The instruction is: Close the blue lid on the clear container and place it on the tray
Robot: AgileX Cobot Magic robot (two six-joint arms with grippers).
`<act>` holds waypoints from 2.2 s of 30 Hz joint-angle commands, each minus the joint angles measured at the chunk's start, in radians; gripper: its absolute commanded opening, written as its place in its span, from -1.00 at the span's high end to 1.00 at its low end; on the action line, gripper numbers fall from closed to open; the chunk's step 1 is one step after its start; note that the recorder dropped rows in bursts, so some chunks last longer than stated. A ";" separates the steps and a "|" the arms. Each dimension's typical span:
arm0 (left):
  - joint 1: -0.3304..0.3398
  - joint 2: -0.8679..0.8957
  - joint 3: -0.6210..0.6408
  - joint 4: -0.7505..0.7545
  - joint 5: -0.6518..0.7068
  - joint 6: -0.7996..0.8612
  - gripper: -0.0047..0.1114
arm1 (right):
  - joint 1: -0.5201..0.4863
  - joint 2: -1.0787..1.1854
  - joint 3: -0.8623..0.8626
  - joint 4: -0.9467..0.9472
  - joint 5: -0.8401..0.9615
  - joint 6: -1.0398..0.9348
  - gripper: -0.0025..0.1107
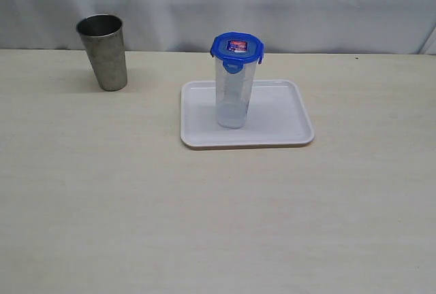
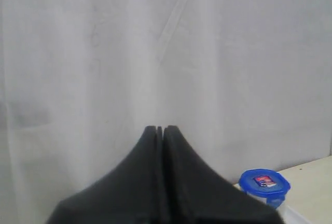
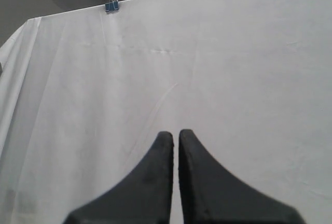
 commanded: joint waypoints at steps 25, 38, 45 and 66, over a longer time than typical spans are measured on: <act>-0.001 -0.057 0.095 -0.678 -0.127 0.624 0.92 | -0.006 -0.007 0.006 0.006 0.013 -0.004 0.88; -0.001 -0.248 0.233 -1.394 0.103 1.415 0.92 | -0.006 -0.007 0.006 0.006 0.013 -0.004 0.88; -0.001 -0.424 0.316 -1.421 0.117 1.415 0.92 | -0.006 -0.007 0.006 0.006 0.013 -0.004 0.88; 0.013 -0.511 0.505 -1.508 0.139 1.516 0.92 | -0.006 -0.007 0.006 0.006 0.013 -0.004 0.88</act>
